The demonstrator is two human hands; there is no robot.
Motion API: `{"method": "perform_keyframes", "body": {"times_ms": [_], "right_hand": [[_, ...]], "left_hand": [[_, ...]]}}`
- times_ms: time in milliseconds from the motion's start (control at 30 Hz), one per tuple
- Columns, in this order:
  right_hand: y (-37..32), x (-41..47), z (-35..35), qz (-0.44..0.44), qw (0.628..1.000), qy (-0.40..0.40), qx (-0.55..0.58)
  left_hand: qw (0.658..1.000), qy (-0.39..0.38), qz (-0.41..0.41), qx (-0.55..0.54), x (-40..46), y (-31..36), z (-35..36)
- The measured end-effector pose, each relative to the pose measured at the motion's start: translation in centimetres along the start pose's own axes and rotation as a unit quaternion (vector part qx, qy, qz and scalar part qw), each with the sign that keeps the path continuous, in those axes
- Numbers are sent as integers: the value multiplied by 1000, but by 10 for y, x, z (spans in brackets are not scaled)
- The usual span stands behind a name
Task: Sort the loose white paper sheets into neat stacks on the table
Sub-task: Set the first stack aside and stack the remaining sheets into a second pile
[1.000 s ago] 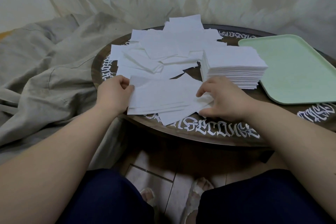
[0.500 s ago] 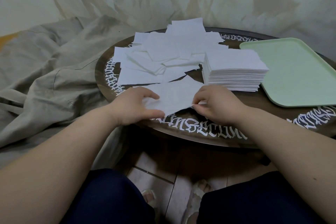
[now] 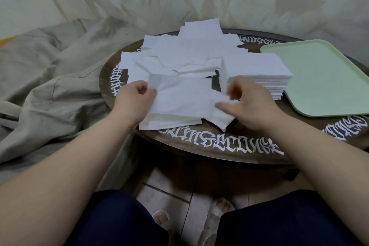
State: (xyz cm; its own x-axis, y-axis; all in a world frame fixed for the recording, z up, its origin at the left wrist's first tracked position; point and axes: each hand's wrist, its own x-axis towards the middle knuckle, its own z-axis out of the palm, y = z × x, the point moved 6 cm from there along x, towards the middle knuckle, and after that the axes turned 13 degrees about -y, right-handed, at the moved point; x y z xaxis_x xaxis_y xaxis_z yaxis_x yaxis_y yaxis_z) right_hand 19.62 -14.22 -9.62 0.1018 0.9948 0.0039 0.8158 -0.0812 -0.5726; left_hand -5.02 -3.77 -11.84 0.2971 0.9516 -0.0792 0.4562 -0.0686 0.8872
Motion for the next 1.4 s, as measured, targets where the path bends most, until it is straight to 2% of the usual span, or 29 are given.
{"method": "perform_keyframes", "body": {"times_ms": [67,133,200,300,367,433,500,600,667,733,800,867,933,967,1033,1100,1233,1333,1400], "right_hand": [[-2,2,20,-18,988,-109,-108],[-3,3,34,-29,966,-180,-184],[-3,4,35,-28,959,-194,-206],[-3,4,32,-34,961,-169,-216],[-5,4,25,-22,971,-128,-200],[-5,3,12,16,983,-62,-171],[-3,2,-6,51,989,19,-140],[-1,-8,-34,55,978,180,-89],[-4,-18,-47,18,960,275,-46],[-11,-22,-50,-44,949,311,-7],[-19,-16,-38,-94,962,257,-6],[-23,-3,-13,-129,982,126,-47],[-20,4,17,-147,984,-19,-104],[-16,5,28,-132,981,-78,-116],[-8,4,36,-75,979,-148,-122],[-7,3,31,-48,979,-146,-136],[-15,1,22,-56,978,-106,-173],[-18,0,15,-62,991,-57,-104],[-22,1,6,-69,997,-5,-45]], "left_hand": [[995,28,-26,91,3,-6,-9],[983,33,-38,176,7,-10,-11],[973,37,-48,223,9,-12,-13],[962,20,-48,268,6,-10,-13],[946,-31,-1,324,4,-4,-5],[911,-114,54,393,1,2,12],[889,-193,44,412,-3,-1,25],[889,-215,29,403,-5,-1,28],[884,-221,39,410,-7,3,31],[876,-249,51,409,-10,8,41],[880,-260,68,391,-13,13,49],[920,-200,63,332,-11,18,42],[972,-102,14,211,-7,14,21],[989,-80,-18,122,-7,8,13],[993,-94,-69,-13,-11,-2,11],[988,-125,-80,-30,-14,-5,16],[979,-142,-53,139,-8,2,23],[975,-134,-49,169,-6,7,26],[982,-133,-57,123,-8,8,27]]}}
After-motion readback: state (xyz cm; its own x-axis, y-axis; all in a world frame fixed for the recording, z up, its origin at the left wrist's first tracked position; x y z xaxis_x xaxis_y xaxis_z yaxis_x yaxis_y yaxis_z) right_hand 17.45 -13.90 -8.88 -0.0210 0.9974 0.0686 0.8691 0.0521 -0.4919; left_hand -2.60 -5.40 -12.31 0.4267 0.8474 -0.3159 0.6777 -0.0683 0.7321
